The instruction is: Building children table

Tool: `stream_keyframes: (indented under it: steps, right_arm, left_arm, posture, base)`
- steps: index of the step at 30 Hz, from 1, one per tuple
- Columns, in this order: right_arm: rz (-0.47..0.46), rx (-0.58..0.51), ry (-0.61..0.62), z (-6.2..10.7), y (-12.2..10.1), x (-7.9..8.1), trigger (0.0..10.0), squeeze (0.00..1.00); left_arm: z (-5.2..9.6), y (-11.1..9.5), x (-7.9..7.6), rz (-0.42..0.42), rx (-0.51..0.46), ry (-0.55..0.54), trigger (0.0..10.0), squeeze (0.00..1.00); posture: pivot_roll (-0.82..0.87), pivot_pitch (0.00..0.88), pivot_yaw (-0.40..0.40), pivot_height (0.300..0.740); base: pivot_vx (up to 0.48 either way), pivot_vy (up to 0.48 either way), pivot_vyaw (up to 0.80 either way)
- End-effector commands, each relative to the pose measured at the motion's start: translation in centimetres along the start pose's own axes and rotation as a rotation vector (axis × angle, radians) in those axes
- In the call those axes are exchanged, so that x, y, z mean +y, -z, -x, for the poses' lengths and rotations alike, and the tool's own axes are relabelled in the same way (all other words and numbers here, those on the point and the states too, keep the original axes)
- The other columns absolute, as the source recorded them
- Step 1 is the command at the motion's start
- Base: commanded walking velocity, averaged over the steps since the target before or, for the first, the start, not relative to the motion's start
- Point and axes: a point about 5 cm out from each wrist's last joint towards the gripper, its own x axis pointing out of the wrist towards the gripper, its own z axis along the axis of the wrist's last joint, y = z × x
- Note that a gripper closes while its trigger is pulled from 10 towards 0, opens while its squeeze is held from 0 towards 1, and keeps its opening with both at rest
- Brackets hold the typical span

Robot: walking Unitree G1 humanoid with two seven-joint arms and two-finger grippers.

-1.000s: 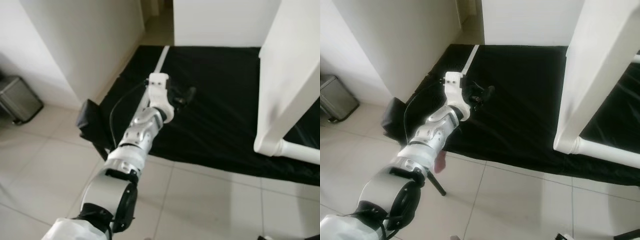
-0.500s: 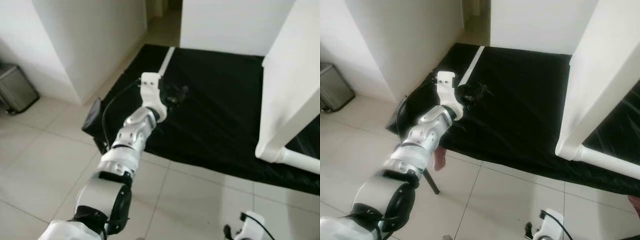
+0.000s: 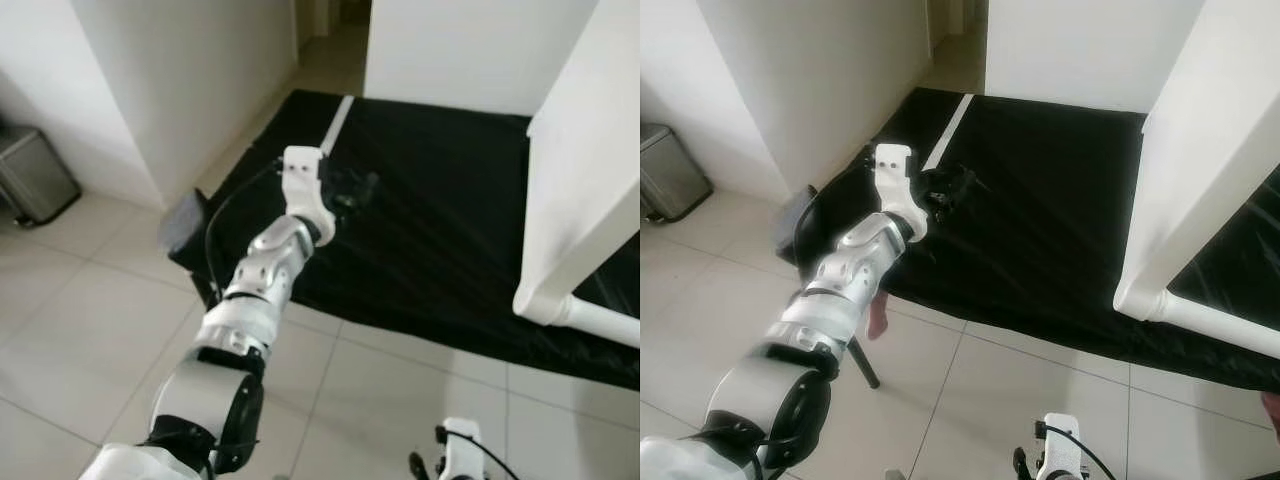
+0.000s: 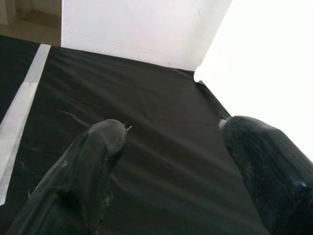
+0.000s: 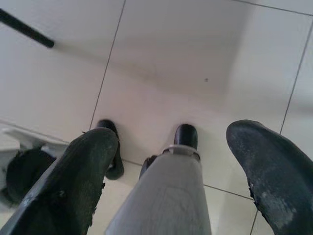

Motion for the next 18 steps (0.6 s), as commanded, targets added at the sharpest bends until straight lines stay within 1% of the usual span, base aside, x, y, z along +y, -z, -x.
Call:
stream_keyframes:
  steps: [1, 3, 5, 7, 8, 11, 18]
  right_arm:
    - [0.054, 0.04, 0.009, 0.5, 1.4, -0.8, 10.0, 0.0]
    - [0.054, 0.04, 0.009, 0.5, 1.4, -0.8, 10.0, 0.0]
    - [0.043, 0.04, 0.037, 0.7, 1.7, -1.3, 10.0, 0.0]
    - [0.043, 0.04, 0.037, 0.7, 1.7, -1.3, 10.0, 0.0]
    - [0.01, 0.042, 0.088, 1.0, 2.1, -2.2, 10.0, 0.0]
    - [-0.007, 0.044, 0.115, 1.2, 2.3, -2.6, 10.0, 0.0]
    - [-0.007, 0.045, 0.119, 1.3, 2.5, -2.8, 10.0, 0.0]
  left_arm:
    - [0.2, 0.7, -0.4, -0.01, 0.027, 0.05, 10.0, 0.0]
    - [0.2, 0.7, -0.4, -0.01, 0.027, 0.05, 10.0, 0.0]
    - [0.3, 0.9, -0.5, -0.023, 0.035, 0.06, 10.0, 0.0]
    - [0.3, 0.9, -0.5, -0.023, 0.035, 0.06, 10.0, 0.0]
    - [0.3, 1.3, -0.7, -0.048, 0.049, 0.072, 10.0, 0.0]
    - [0.4, 1.5, -0.8, -0.071, 0.054, 0.082, 10.0, 0.0]
    - [0.4, 1.7, -1.1, -0.116, 0.056, 0.094, 10.0, 0.0]
  posture:
    - [0.0, 0.035, 0.078, 0.74]
    - [0.0, 0.035, 0.078, 0.74]
    - [-0.01, 0.04, 0.086, 0.74]
    - [-0.01, 0.04, 0.086, 0.74]
    - [-0.02, 0.047, 0.1, 0.74]
    - [-0.02, 0.047, 0.1, 0.74]
    - [-0.02, 0.048, 0.096, 0.74]
  base:
    - [0.0, 0.0, 0.0]
    - [0.0, 0.0, 0.0]
    - [0.0, 0.0, 0.0]
    - [0.0, 0.0, 0.0]
    - [0.0, 0.0, 0.0]
    - [0.0, 0.0, 0.0]
    - [0.0, 0.0, 0.0]
